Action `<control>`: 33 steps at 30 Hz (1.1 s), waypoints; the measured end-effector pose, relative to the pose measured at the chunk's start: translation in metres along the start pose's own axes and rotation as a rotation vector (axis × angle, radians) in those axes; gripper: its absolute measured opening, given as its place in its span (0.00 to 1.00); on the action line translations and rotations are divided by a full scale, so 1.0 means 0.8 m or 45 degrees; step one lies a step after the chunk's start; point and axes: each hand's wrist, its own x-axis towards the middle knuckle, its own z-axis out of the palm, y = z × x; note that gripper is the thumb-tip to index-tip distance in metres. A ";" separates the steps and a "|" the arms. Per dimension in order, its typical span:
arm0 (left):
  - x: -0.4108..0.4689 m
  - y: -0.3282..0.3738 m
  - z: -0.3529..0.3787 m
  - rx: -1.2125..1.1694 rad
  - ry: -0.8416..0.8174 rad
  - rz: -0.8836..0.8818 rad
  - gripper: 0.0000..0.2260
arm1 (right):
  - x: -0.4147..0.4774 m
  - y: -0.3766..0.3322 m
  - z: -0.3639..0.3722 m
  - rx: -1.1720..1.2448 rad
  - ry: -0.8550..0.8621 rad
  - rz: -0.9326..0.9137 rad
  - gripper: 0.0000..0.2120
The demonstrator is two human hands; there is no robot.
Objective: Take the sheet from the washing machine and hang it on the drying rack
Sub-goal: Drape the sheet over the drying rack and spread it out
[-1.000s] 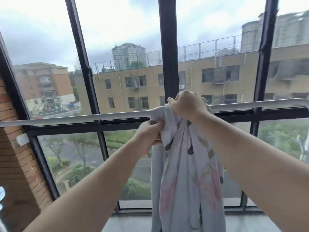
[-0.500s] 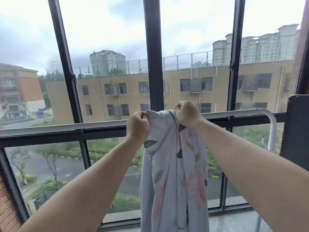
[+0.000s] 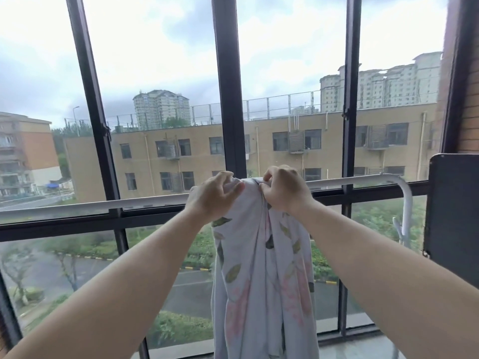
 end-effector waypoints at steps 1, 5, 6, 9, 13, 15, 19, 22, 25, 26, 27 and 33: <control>-0.002 0.000 0.002 0.058 0.010 0.033 0.23 | -0.001 0.000 0.000 -0.021 0.004 -0.012 0.07; 0.002 -0.009 0.007 0.004 0.171 0.039 0.13 | -0.002 -0.009 0.002 -0.065 0.053 -0.023 0.05; 0.004 -0.013 0.006 -0.001 0.198 0.022 0.14 | -0.002 -0.012 0.002 -0.052 0.071 -0.013 0.04; 0.010 -0.021 -0.008 -0.042 0.305 -0.058 0.13 | 0.003 -0.021 -0.001 -0.003 0.103 0.042 0.05; 0.012 -0.041 -0.034 -0.055 0.388 -0.172 0.11 | 0.013 -0.035 -0.002 0.030 0.115 0.094 0.10; 0.009 -0.052 -0.044 -0.052 0.418 -0.215 0.10 | 0.016 -0.039 0.000 0.038 0.122 0.117 0.11; 0.004 -0.082 -0.068 -0.107 0.486 -0.381 0.09 | 0.023 -0.042 0.005 0.115 0.155 0.228 0.11; -0.004 -0.118 -0.091 -0.099 0.583 -0.559 0.11 | 0.028 -0.035 0.005 0.135 0.185 0.324 0.10; -0.016 -0.142 -0.097 0.038 0.610 -0.649 0.09 | 0.028 -0.031 0.012 0.157 0.168 0.354 0.10; -0.016 -0.140 -0.095 0.096 0.587 -0.660 0.08 | 0.028 -0.032 0.016 0.166 0.145 0.336 0.10; -0.017 -0.135 -0.091 0.147 0.557 -0.666 0.08 | 0.026 -0.036 0.020 0.165 0.111 0.309 0.09; -0.012 -0.079 -0.056 0.194 0.359 0.011 0.13 | 0.026 -0.040 0.026 0.178 0.080 0.222 0.11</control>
